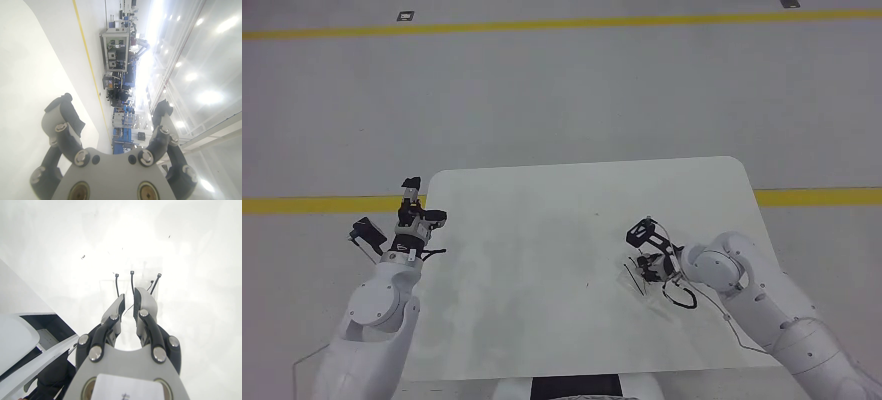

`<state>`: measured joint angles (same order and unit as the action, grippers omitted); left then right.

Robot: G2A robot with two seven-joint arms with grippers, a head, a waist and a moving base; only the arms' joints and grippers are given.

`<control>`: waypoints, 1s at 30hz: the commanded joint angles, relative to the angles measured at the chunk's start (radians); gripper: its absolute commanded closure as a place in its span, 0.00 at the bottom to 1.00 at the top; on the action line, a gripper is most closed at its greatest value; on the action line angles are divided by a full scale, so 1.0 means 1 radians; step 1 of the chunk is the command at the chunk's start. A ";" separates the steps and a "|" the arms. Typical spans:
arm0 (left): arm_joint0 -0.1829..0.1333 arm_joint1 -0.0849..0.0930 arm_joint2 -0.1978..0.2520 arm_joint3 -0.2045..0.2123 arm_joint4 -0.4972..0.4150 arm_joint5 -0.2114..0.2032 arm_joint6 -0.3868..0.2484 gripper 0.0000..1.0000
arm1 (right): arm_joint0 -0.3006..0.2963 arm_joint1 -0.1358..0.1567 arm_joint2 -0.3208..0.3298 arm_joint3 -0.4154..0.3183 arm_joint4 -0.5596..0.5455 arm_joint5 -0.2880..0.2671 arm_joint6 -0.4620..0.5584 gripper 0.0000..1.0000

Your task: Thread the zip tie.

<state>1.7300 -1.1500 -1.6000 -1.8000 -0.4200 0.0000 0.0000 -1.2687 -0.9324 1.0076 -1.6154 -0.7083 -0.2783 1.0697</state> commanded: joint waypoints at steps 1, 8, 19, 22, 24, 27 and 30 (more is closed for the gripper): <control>0.000 0.000 0.000 0.000 0.000 0.000 0.000 0.00 | 0.006 -0.003 -0.009 0.008 -0.004 0.003 -0.008 0.87; 0.000 0.000 0.000 0.000 0.000 0.000 0.000 0.00 | 0.022 -0.011 -0.029 0.029 -0.022 0.026 -0.028 0.85; 0.000 0.000 0.000 0.000 0.000 0.000 0.000 0.00 | 0.028 -0.015 -0.031 0.048 -0.015 0.024 -0.041 0.86; 0.000 0.000 0.000 0.000 0.000 0.000 0.000 0.00 | 0.032 -0.017 -0.034 0.055 -0.007 0.014 -0.038 0.88; 0.000 0.000 0.000 0.000 0.000 0.000 0.000 0.00 | 0.034 -0.017 -0.036 0.057 -0.004 0.008 -0.036 0.88; 0.000 0.000 0.000 0.000 0.000 0.000 0.000 0.00 | 0.036 -0.018 -0.037 0.061 0.001 0.004 -0.035 0.89; 0.000 0.000 0.000 0.000 0.000 0.000 0.000 0.00 | 0.038 -0.019 -0.038 0.066 0.004 0.001 -0.033 0.90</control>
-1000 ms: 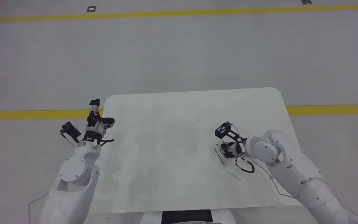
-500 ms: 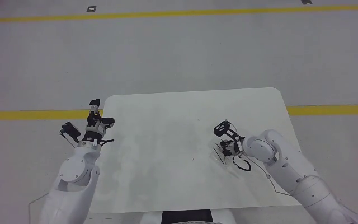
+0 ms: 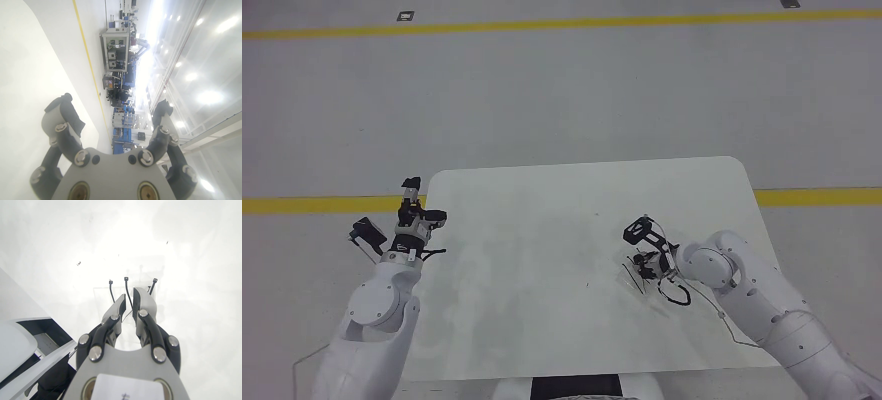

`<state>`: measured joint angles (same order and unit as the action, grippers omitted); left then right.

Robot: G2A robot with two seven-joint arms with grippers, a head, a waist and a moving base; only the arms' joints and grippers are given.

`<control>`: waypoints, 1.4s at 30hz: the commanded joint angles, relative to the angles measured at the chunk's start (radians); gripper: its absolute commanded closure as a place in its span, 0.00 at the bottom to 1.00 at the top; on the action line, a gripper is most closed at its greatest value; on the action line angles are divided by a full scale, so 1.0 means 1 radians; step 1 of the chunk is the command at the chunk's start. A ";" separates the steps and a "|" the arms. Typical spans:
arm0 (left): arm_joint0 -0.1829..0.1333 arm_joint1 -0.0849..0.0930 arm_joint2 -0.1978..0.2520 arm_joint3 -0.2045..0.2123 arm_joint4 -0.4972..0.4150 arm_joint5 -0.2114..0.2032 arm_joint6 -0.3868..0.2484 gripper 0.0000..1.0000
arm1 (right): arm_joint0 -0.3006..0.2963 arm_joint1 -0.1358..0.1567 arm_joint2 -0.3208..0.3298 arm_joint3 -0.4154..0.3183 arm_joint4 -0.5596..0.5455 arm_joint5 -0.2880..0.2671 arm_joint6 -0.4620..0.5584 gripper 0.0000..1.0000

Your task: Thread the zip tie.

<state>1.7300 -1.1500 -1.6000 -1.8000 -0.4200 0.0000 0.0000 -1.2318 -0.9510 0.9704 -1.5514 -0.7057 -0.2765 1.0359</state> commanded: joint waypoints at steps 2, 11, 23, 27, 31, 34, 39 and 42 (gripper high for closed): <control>0.000 0.000 0.000 0.000 0.000 0.000 0.000 0.00 | 0.002 -0.001 -0.002 0.005 0.003 -0.003 0.001 0.92; 0.000 0.000 0.000 0.000 0.000 0.000 0.000 0.00 | 0.004 -0.001 0.000 0.005 0.004 -0.005 0.000 1.00; 0.000 0.000 0.000 0.000 0.000 0.000 0.000 0.00 | -0.094 0.033 0.125 -0.150 0.026 -0.026 -0.010 1.00; 0.000 0.000 0.000 0.000 0.000 0.000 0.000 0.00 | -0.159 0.051 0.206 -0.230 0.069 -0.062 -0.031 1.00; 0.000 0.000 0.000 0.000 0.000 0.000 0.000 0.00 | -0.211 0.067 0.267 -0.295 0.127 -0.064 -0.051 1.00; 0.000 0.000 0.000 0.000 0.000 0.000 0.000 0.00 | -0.233 0.079 0.292 -0.320 0.157 -0.064 -0.054 1.00; 0.000 0.000 0.000 0.000 0.000 0.000 0.000 0.00 | -0.233 0.079 0.292 -0.320 0.157 -0.064 -0.054 1.00; 0.000 0.000 0.000 0.000 0.000 0.000 0.000 0.00 | -0.233 0.079 0.292 -0.320 0.157 -0.064 -0.054 1.00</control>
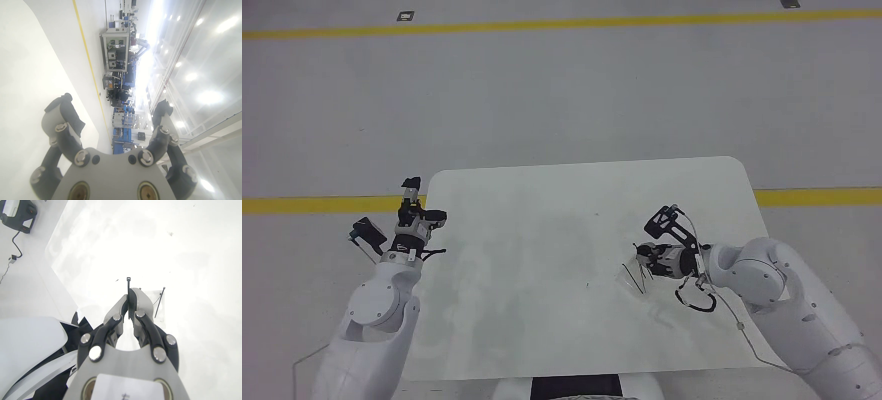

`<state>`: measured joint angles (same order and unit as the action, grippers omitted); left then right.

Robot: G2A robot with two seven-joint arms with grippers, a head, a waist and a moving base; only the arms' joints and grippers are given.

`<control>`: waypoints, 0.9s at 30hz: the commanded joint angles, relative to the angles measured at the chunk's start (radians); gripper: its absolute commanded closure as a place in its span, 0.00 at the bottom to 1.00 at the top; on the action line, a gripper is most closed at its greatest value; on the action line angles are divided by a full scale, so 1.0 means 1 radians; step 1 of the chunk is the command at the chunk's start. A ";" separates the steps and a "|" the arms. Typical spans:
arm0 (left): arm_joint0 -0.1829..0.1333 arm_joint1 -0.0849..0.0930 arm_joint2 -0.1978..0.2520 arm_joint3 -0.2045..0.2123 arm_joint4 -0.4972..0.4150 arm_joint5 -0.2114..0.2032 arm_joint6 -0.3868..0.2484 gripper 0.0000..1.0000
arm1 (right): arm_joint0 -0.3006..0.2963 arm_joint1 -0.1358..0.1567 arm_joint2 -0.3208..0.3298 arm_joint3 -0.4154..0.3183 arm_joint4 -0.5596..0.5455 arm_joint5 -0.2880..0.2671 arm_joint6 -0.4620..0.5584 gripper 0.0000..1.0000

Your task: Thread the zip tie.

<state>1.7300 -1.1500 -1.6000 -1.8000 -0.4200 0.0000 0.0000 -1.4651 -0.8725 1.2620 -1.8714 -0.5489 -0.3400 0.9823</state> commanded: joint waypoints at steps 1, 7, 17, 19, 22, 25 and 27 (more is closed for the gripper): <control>0.000 0.000 0.000 0.000 0.000 0.000 0.000 0.00 | 0.000 0.000 0.000 0.000 0.000 0.000 0.000 1.00; 0.000 0.000 0.000 0.000 0.000 0.000 0.000 0.00 | 0.000 0.000 0.000 0.000 0.000 0.000 0.000 1.00; -0.001 -0.011 0.133 -0.041 0.189 -0.177 -0.026 0.00 | -0.035 -0.020 0.022 0.057 0.170 0.049 -0.302 1.00; -0.006 -0.016 0.177 -0.048 0.228 -0.213 -0.033 0.00 | -0.038 -0.025 0.018 0.070 0.212 0.045 -0.340 1.00; -0.023 -0.022 0.233 -0.049 0.295 -0.250 -0.021 0.00 | -0.034 -0.031 0.005 0.085 0.243 0.048 -0.370 1.00; -0.037 -0.029 0.284 -0.041 0.333 -0.244 -0.006 0.00 | -0.026 -0.039 -0.008 0.108 0.308 0.038 -0.411 1.00; -0.037 -0.029 0.284 -0.041 0.333 -0.244 -0.006 0.00 | -0.026 -0.039 -0.008 0.108 0.308 0.038 -0.411 1.00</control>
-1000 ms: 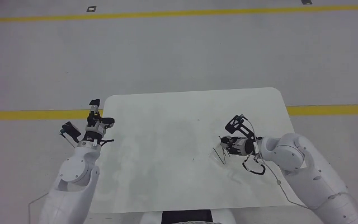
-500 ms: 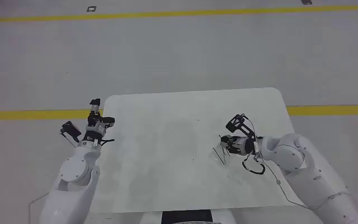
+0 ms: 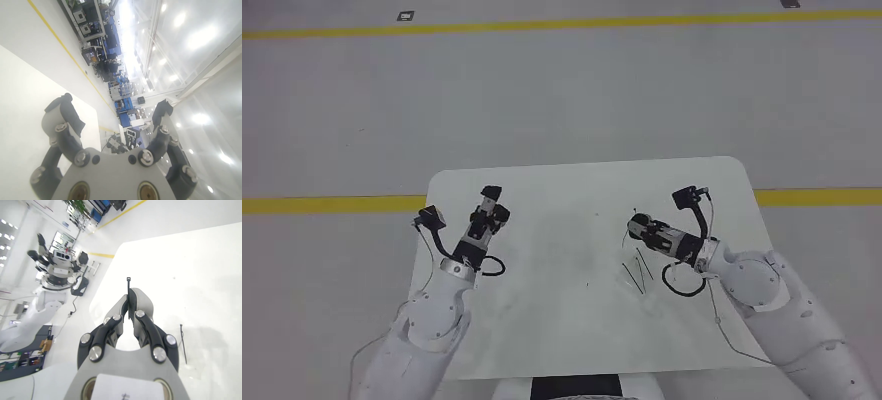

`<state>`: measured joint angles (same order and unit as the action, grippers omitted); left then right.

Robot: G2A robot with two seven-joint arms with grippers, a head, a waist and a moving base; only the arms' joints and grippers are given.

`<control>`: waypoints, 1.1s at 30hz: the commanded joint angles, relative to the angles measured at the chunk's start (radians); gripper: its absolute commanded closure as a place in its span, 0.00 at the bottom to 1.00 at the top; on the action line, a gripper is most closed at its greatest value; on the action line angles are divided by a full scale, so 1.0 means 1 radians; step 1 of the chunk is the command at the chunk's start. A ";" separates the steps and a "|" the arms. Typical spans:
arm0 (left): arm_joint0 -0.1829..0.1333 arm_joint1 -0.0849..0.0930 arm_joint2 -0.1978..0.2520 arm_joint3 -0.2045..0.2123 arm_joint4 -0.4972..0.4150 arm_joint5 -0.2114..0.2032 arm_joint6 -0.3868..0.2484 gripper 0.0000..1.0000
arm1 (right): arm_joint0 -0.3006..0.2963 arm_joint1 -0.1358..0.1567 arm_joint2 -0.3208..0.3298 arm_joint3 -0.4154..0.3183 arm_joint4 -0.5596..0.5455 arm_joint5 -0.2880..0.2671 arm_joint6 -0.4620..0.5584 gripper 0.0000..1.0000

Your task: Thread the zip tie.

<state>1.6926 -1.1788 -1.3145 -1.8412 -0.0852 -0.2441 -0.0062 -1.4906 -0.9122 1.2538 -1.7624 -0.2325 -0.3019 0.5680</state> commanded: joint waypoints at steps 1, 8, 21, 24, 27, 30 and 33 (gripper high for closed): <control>0.001 0.000 -0.002 0.000 -0.002 0.000 0.000 0.00 | 0.000 0.000 0.001 -0.001 -0.008 0.000 0.003 1.00; 0.001 0.000 -0.002 0.000 -0.002 0.000 0.000 0.00 | 0.000 0.000 0.001 -0.001 -0.008 0.000 0.003 1.00; -0.202 -0.037 0.288 0.044 0.384 -0.063 -0.030 0.00 | 0.037 -0.034 -0.056 0.056 0.182 0.060 -0.106 1.00; -0.245 -0.055 0.365 0.079 0.382 -0.067 -0.012 0.00 | 0.052 -0.044 -0.072 0.080 0.249 0.087 -0.106 1.00; -0.245 -0.055 0.365 0.079 0.382 -0.067 -0.012 0.00 | 0.064 -0.047 -0.072 0.094 0.252 0.090 -0.104 1.00; -0.245 -0.055 0.365 0.079 0.382 -0.067 -0.012 0.00 | 0.064 -0.047 -0.072 0.094 0.252 0.090 -0.104 1.00; -0.245 -0.055 0.365 0.079 0.382 -0.067 -0.012 0.00 | 0.064 -0.047 -0.072 0.094 0.252 0.090 -0.104 1.00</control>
<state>1.4474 -1.2338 -0.9497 -1.7624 0.2968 -0.3112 -0.0180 -1.4263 -0.9594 1.1822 -1.6687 0.0190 -0.2121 0.4638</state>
